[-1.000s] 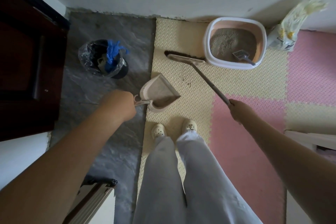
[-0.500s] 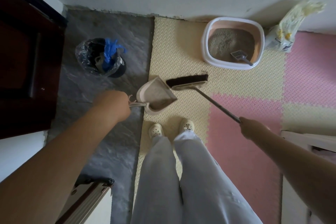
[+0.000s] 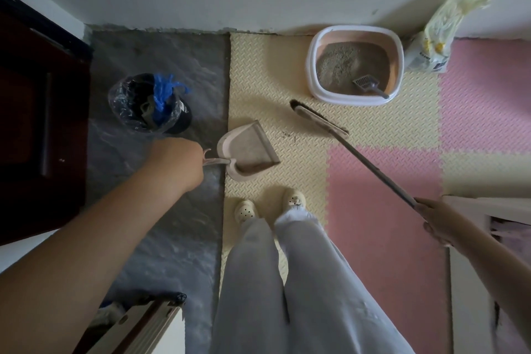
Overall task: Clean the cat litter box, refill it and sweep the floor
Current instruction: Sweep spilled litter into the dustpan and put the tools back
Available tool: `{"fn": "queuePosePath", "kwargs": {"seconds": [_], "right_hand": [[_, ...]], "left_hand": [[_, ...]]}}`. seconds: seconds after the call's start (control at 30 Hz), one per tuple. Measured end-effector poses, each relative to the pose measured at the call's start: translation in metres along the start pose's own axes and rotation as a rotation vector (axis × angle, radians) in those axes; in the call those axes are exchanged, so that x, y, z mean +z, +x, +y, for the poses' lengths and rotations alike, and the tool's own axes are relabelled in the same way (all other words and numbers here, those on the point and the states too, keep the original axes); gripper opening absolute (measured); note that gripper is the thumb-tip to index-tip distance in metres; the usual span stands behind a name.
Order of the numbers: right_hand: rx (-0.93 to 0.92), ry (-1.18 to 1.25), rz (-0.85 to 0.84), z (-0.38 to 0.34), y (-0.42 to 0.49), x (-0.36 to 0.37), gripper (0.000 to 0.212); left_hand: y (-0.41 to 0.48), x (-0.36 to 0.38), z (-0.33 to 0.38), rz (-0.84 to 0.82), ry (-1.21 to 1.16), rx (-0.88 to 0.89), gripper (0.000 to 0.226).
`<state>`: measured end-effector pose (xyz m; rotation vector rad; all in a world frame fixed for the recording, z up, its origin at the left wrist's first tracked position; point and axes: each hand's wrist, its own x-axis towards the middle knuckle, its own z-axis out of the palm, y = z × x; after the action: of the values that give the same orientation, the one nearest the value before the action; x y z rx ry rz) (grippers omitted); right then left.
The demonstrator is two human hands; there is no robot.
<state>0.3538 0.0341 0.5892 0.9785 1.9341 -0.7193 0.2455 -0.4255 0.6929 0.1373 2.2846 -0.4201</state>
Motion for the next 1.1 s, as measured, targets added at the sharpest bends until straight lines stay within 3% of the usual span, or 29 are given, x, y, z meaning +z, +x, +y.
{"fn": "queuePosePath", "kwargs": {"seconds": [0.27, 0.47, 0.67, 0.87, 1.1], "right_hand": [[0.188, 0.242, 0.022, 0.006, -0.019, 0.034, 0.034], [0.124, 0.231, 0.024, -0.012, -0.032, 0.063, 0.035], [-0.01, 0.185, -0.145, -0.073, -0.026, 0.121, 0.013], [0.015, 0.262, -0.219, -0.105, -0.037, 0.147, 0.031], [0.125, 0.448, -0.337, -0.097, -0.044, 0.153, 0.031]], "left_hand": [[0.015, -0.015, 0.008, 0.043, 0.095, 0.04, 0.006], [0.034, -0.02, 0.0, 0.047, 0.095, 0.059, 0.01], [0.042, -0.021, 0.002, 0.066, 0.074, 0.108, 0.012], [0.046, -0.022, 0.002, 0.09, 0.061, 0.126, 0.016], [0.04, -0.023, 0.008, 0.124, 0.078, 0.17, 0.005]]}}
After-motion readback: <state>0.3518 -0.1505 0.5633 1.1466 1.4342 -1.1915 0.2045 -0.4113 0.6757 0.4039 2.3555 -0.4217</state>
